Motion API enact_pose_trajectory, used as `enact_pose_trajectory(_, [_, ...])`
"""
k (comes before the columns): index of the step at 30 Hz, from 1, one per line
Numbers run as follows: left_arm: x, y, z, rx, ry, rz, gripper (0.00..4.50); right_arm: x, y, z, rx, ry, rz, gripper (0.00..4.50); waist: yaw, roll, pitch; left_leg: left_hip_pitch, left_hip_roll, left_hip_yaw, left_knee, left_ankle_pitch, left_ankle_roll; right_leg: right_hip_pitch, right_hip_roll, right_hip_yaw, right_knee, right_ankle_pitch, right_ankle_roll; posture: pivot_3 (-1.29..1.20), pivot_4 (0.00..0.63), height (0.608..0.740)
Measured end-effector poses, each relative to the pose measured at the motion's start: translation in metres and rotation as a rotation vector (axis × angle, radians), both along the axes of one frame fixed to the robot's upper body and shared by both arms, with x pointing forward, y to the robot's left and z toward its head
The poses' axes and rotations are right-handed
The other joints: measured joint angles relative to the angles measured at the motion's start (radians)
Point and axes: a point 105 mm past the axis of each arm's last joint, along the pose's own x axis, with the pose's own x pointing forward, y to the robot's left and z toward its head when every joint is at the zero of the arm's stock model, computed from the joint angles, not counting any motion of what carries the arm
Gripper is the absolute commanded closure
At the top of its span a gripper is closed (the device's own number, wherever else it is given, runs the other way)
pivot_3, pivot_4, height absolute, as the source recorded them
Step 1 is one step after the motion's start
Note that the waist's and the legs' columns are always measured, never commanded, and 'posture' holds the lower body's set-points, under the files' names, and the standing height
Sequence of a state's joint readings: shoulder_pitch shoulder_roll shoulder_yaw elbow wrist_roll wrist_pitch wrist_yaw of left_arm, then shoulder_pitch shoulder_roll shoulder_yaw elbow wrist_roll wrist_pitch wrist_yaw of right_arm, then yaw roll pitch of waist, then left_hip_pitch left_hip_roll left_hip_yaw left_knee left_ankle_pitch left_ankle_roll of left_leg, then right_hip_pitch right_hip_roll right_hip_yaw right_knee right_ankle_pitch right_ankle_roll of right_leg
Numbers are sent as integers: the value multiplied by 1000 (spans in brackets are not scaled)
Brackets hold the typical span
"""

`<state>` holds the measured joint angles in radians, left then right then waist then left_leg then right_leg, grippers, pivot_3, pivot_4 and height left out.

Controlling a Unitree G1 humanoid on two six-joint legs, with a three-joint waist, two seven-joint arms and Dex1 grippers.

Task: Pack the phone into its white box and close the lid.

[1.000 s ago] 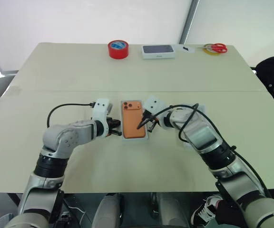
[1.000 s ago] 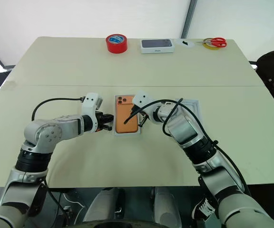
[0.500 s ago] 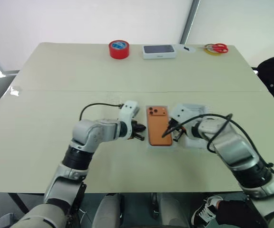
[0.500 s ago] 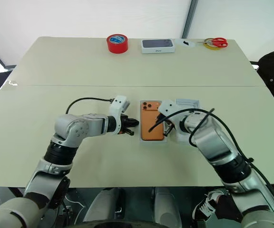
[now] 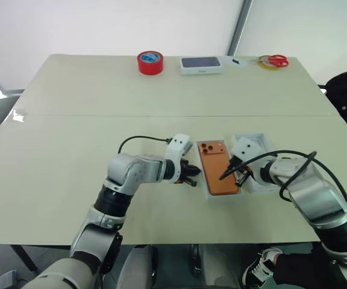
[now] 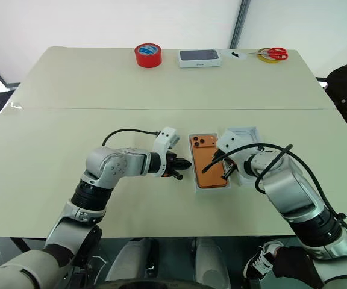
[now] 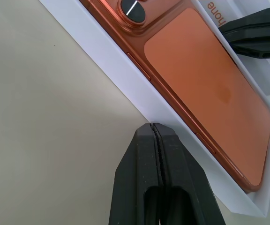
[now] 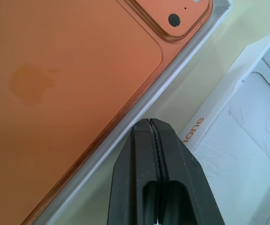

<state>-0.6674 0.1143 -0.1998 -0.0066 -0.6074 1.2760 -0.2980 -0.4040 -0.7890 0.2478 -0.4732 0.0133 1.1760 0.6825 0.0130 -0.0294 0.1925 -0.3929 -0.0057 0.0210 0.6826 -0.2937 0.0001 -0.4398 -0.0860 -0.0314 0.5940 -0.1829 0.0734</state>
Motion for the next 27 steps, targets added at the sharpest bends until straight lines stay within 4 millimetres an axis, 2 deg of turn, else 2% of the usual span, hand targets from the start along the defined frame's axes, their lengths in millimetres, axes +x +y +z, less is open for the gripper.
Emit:
enact_pose_trajectory(6, [-1,8,7,-22,-7,-4,4458,-10,0,17,36,10,42,4500,0,0,0,0,0,0,0,0,0,0,0,0,0,0,0,0,150,732])
enact_pose_trajectory(9, [0,26,14,-40,-39,27,4500,-17,-4,28,59,23,51,3637,-4,0,0,0,1,0,0,0,0,0,1,0,0,0,0,0,150,732])
enact_pose_trajectory(13, [5,57,14,-18,-87,89,4500,-13,-9,38,115,33,6,1588,-3,0,0,0,2,0,0,0,0,-1,2,0,0,0,0,0,150,732])
enact_pose_trajectory(16, [7,70,25,-25,-269,82,4500,-6,-14,43,148,63,-73,1588,-1,0,0,0,2,0,0,0,0,-1,1,1,0,0,-1,0,150,732])
enact_pose_trajectory(19, [2,79,31,-9,-415,16,4500,1,-20,39,196,122,-161,1588,-1,0,0,0,1,1,0,0,0,-2,0,0,0,0,-2,0,150,732])
enact_pose_trajectory(23, [-25,83,35,21,-608,-207,4500,8,-26,24,254,223,-273,1588,1,1,0,-2,1,2,0,0,0,-3,-2,0,-1,0,-2,0,150,732])
enact_pose_trajectory(27, [-44,83,33,-19,-654,-329,4500,11,-24,17,279,266,-319,1588,-1,1,0,-2,1,2,0,-1,1,-3,-2,1,-1,0,-2,0,150,732])
